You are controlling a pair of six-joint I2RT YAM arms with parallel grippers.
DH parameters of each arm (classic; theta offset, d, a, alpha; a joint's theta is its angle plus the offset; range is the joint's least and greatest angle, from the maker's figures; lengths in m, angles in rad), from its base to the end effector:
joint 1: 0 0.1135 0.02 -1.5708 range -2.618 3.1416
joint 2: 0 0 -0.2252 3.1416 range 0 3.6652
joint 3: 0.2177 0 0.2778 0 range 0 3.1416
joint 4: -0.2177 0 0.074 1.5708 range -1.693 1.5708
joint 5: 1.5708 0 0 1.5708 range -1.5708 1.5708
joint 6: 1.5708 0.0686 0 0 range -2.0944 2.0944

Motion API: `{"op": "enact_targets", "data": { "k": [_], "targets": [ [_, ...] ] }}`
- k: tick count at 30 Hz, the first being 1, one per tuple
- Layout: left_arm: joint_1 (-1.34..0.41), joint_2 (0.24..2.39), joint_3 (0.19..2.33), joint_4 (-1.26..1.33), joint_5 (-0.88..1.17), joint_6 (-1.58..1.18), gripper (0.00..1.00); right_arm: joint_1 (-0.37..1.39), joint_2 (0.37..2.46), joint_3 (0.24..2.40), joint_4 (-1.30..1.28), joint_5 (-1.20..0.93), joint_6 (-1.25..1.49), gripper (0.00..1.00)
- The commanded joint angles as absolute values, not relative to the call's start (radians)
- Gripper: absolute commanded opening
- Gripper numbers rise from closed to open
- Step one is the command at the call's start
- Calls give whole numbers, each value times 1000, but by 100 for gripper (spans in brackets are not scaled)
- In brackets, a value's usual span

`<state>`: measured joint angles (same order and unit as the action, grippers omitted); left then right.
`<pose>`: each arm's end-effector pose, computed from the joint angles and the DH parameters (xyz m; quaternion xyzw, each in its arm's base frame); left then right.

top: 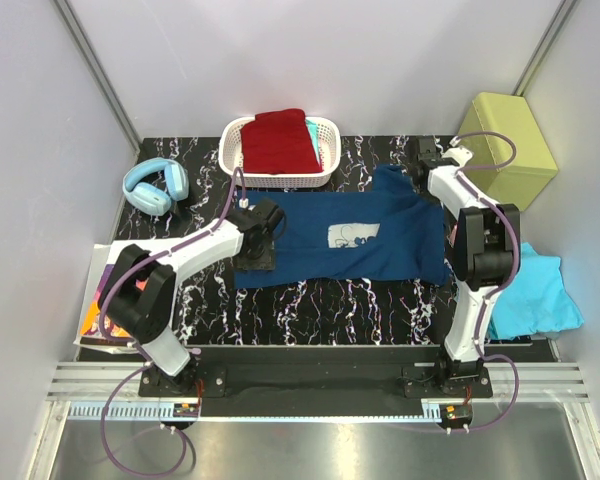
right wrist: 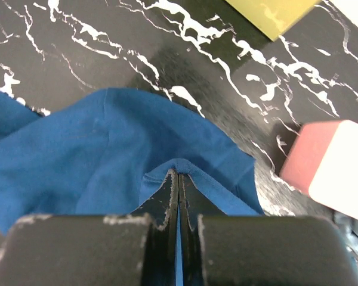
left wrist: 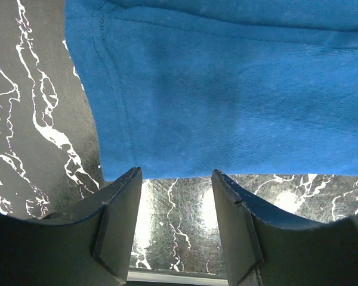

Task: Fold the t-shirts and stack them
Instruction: Fold the flattened tshirt in 1/3 of the way

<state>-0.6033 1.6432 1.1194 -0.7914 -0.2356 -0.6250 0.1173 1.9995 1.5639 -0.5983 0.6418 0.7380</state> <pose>0.2864 -0.1779 0.1183 -0.0257 0.9848 0.0223 0.1706 0.4525 0.0120 0.1475 0.3591 0.8457 -0.1724 0.3552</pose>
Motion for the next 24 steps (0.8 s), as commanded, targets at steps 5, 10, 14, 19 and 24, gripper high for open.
{"op": "enact_targets", "data": {
  "k": [5,10,14,19,24],
  "targets": [
    [-607,1654,1157,-781,-227,-614,55,104,2117,1695,-592,579,687,7],
    [-607,1654,1161,-781,-222,-614,56,109,2106,1698,-580,563,627,50],
    [-607,1641,1167,-779,-229,-614,56,120,1952,1667,-548,604,601,74],
    [-607,1634,1164,-778,-236,-618,56,150,1754,1611,-545,537,583,77],
    [-607,1641,1141,-755,-216,-629,56,276,1557,1462,-587,466,598,76]
  ]
}}
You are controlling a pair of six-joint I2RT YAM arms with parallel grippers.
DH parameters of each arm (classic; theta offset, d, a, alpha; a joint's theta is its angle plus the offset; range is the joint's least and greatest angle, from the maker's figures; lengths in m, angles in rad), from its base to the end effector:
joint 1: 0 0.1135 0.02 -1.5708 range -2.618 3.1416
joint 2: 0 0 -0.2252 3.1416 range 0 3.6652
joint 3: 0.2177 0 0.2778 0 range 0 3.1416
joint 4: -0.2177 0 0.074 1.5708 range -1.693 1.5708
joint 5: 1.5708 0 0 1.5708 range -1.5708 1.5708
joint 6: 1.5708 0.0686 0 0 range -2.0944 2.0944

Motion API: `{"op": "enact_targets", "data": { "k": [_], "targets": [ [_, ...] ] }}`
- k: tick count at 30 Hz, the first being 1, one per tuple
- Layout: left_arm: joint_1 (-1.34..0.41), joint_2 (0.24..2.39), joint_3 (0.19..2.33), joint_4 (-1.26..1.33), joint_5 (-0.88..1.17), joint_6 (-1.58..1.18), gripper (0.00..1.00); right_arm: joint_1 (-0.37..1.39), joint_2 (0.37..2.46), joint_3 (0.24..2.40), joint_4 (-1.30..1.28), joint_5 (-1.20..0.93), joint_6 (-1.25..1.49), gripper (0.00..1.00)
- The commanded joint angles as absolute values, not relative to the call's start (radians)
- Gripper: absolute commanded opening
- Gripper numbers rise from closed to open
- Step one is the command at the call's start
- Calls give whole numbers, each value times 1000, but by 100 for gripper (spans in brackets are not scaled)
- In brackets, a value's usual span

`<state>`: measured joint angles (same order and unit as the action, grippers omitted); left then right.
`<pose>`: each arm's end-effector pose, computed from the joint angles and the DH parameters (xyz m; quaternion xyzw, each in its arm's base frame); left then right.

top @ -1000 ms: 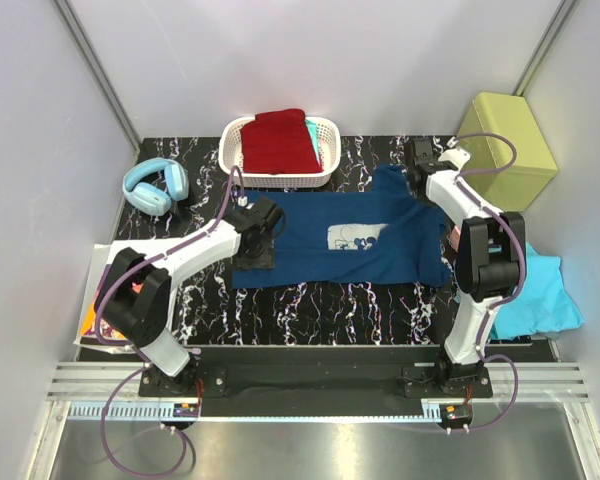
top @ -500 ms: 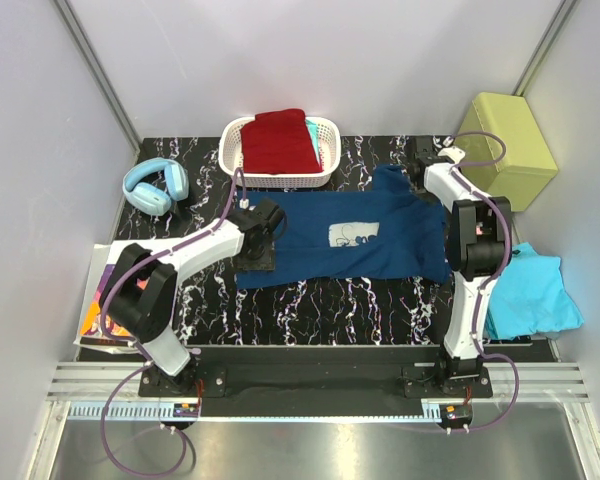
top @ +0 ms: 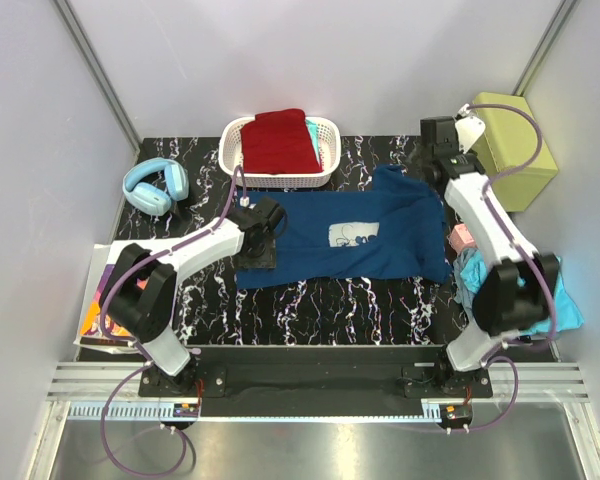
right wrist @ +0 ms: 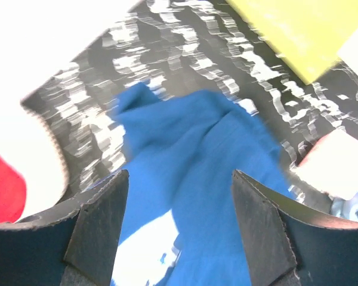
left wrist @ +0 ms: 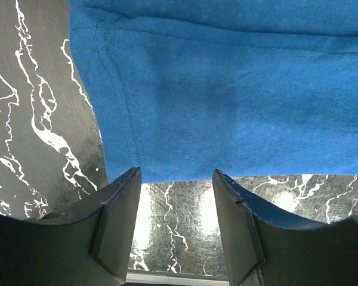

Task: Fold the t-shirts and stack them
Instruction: Fold the flattened tshirt in 1/3 of the way

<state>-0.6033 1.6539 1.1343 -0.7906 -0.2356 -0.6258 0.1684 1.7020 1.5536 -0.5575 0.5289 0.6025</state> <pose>0.2892 -0.1798 0.1194 -0.0263 0.9844 0.0208 0.1726 0.4277 0.0376 0.2696 0.2957 0.8322 -0.0678 0.4641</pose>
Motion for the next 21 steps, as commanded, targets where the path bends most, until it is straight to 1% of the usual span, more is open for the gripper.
{"op": "enact_targets", "data": {
  "k": [1,4,6,11,14,17,18,21],
  "targets": [
    [-607,1652,1138,-752,-215,-630,56,303,1537,1419,-601,469,597,76],
    [-607,1669,1138,-736,-207,-634,56,388,1470,1336,-658,482,601,76],
    [-607,1693,1146,-733,-199,-635,56,409,1422,1280,-695,477,618,76],
    [-607,1761,1176,-724,-179,-635,55,414,1290,1190,-724,475,632,76],
    [-607,1810,1195,-729,-169,-634,51,416,1230,1172,-729,483,609,76],
    [-607,1847,1203,-745,-167,-643,40,414,1198,1181,-741,489,600,76],
    [-606,1861,1203,-752,-167,-646,32,414,1193,1189,-752,489,600,76],
    [-606,1867,1189,-762,-164,-655,24,414,1177,1195,-762,477,603,76]
  ]
}}
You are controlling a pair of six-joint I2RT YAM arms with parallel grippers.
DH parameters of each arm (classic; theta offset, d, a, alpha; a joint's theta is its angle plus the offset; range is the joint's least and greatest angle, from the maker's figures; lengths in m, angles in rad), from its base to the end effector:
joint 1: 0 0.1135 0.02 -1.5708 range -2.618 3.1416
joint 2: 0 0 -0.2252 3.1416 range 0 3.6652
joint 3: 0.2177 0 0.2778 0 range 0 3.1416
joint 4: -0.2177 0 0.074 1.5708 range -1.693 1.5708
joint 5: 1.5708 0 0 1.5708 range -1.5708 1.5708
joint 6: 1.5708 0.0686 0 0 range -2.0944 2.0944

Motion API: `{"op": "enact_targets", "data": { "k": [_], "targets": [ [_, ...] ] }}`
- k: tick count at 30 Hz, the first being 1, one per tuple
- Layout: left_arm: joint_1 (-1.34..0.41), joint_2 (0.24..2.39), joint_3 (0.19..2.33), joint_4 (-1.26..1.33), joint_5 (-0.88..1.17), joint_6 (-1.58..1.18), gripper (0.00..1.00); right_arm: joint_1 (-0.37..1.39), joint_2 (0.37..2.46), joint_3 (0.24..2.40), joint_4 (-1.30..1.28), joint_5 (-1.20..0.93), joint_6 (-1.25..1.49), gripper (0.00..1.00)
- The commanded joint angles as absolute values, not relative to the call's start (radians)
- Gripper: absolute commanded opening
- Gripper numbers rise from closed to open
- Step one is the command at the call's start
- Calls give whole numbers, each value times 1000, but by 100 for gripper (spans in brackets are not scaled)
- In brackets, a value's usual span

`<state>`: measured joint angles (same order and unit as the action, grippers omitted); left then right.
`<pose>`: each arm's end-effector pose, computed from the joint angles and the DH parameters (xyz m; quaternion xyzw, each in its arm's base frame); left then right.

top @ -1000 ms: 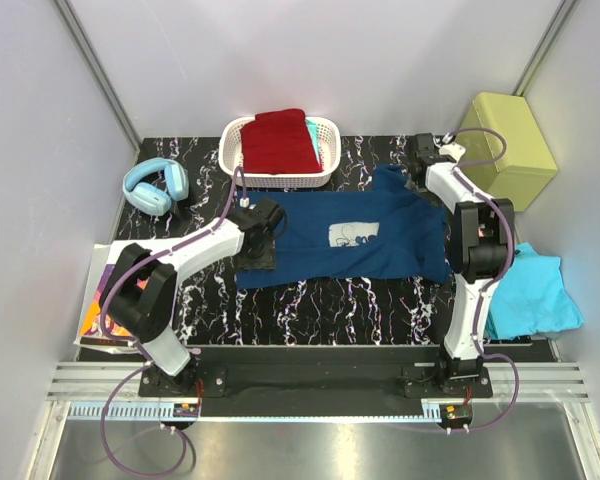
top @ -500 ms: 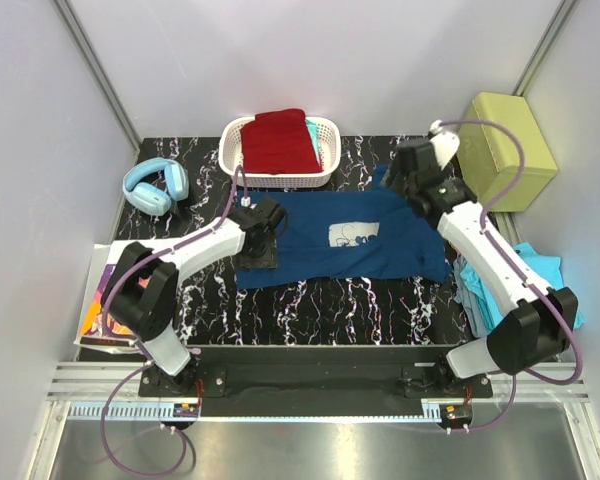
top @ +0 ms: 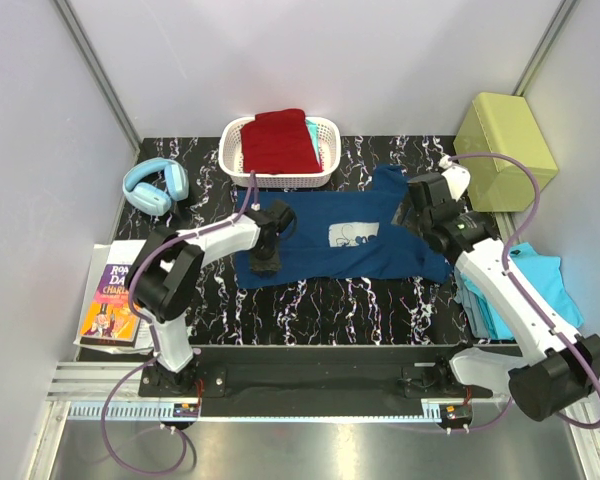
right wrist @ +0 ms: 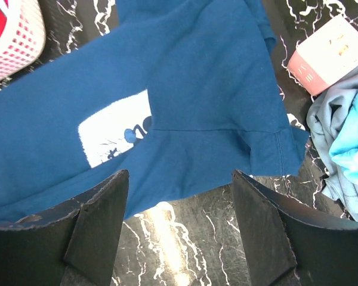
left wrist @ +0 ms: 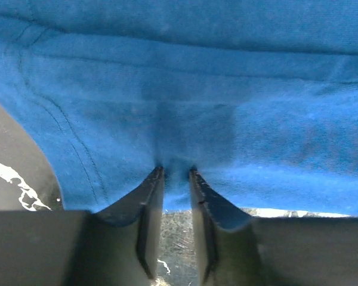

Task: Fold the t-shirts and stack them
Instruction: Fold the flattened tshirt in 1/3 of the way

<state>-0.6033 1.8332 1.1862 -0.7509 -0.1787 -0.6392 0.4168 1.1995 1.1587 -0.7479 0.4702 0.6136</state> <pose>0.2995 -0.1916 0.0760 -0.0255 0.9920 0.0222 0.1217 0.2933 0.0959 0.2764 0.1767 0.8860 -0.0048 0.4287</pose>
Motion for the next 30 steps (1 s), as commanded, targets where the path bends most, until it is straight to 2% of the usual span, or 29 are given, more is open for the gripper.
{"op": "enact_targets", "data": {
  "k": [1,3,7,9,14,21,28,30],
  "targets": [
    [-606,1862,1177,-762,-164,-661,19,416,1169,1192,-765,473,606,76],
    [-606,1858,1166,-765,-160,-664,16,416,1161,1181,-764,474,609,76],
    [-606,1833,1128,-772,-161,-680,2,414,1158,1172,-765,469,603,76],
    [-606,1819,1109,-794,-175,-689,0,414,1161,1172,-765,465,601,77],
    [-577,1737,1054,-851,-224,-727,0,416,1178,1175,-762,457,600,77],
    [-451,1645,960,-913,-247,-749,0,416,1207,1178,-747,446,588,77],
    [-399,1594,957,-946,-284,-719,0,414,1227,1183,-738,440,568,77],
    [-400,1585,983,-948,-278,-698,4,416,1232,1183,-735,427,558,78]
  ]
}}
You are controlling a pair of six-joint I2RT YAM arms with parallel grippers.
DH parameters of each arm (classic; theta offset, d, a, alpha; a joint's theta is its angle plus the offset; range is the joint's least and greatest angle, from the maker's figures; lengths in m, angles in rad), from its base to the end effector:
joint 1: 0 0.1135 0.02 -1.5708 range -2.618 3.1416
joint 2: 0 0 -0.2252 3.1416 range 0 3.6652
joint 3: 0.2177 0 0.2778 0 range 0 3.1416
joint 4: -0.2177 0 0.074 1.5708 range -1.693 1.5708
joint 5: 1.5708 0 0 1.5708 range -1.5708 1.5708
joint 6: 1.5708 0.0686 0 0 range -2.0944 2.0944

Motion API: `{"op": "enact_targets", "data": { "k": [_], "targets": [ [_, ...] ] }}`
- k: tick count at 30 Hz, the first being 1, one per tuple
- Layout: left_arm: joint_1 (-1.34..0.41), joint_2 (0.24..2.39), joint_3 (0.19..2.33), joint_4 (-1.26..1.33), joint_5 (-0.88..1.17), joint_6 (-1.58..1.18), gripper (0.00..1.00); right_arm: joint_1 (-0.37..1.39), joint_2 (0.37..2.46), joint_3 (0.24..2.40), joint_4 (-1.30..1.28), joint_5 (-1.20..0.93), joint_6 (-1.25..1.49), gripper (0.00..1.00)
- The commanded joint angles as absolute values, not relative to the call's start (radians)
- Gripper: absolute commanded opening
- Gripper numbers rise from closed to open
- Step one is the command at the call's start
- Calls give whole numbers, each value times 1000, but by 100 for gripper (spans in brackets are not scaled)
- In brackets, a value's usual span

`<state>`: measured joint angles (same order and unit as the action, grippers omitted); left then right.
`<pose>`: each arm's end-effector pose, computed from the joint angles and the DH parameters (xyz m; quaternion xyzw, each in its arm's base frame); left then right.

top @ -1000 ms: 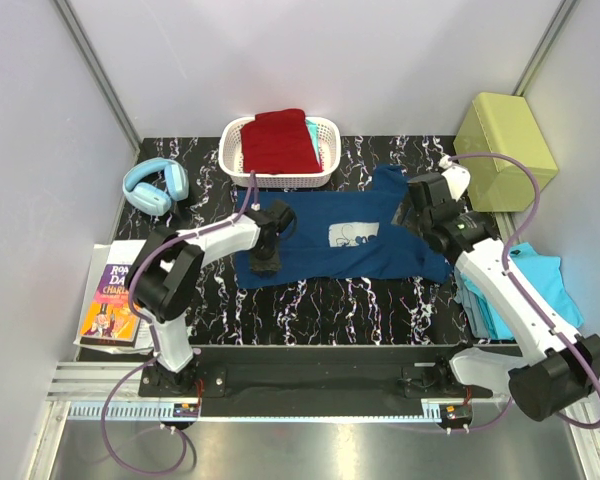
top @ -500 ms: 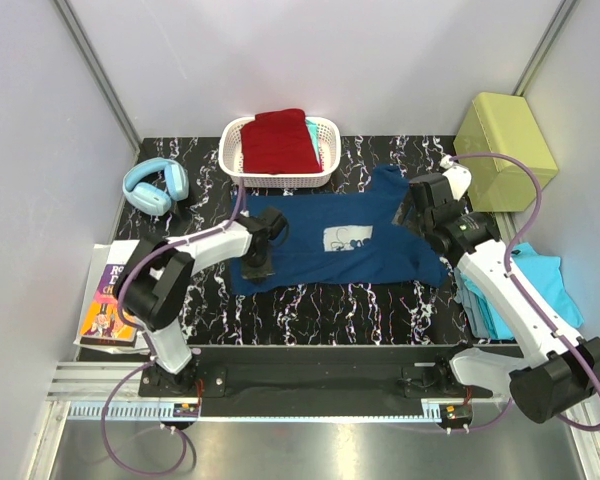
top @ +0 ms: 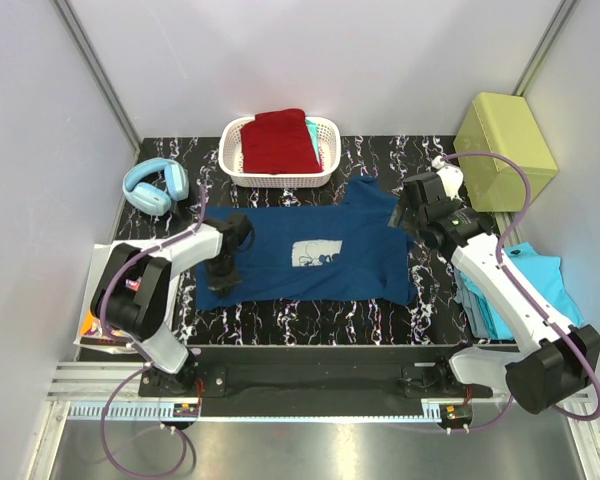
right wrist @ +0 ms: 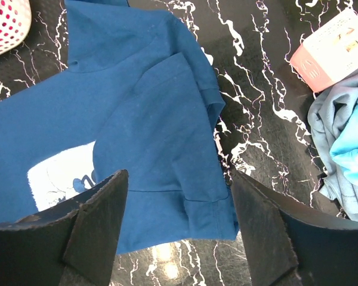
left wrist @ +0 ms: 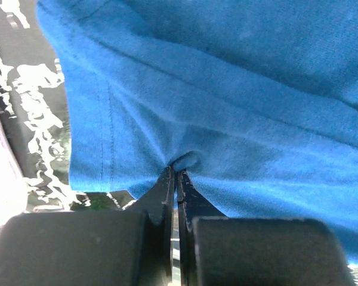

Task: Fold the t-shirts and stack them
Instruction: Fold the flattened tshirt in 1/3 of the way

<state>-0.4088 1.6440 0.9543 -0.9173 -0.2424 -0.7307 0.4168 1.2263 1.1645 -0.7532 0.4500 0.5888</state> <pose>0.2624 -0.0957 0.0713 -0.1569 0.9800 0.1115 0.0501 0.2969 0.0988 0.2698 0.1598 0.8956 -0.0084 0.4151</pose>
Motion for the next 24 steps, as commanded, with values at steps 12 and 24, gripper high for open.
{"op": "enact_targets", "data": {
  "k": [12,24],
  "targets": [
    [-572,1394,1085,-894,-325,-683,73,414,1200,993,-870,295,670,90],
    [-644,1474,1066,-822,-258,-680,71,416,1160,735,-836,210,879,49]
  ]
}}
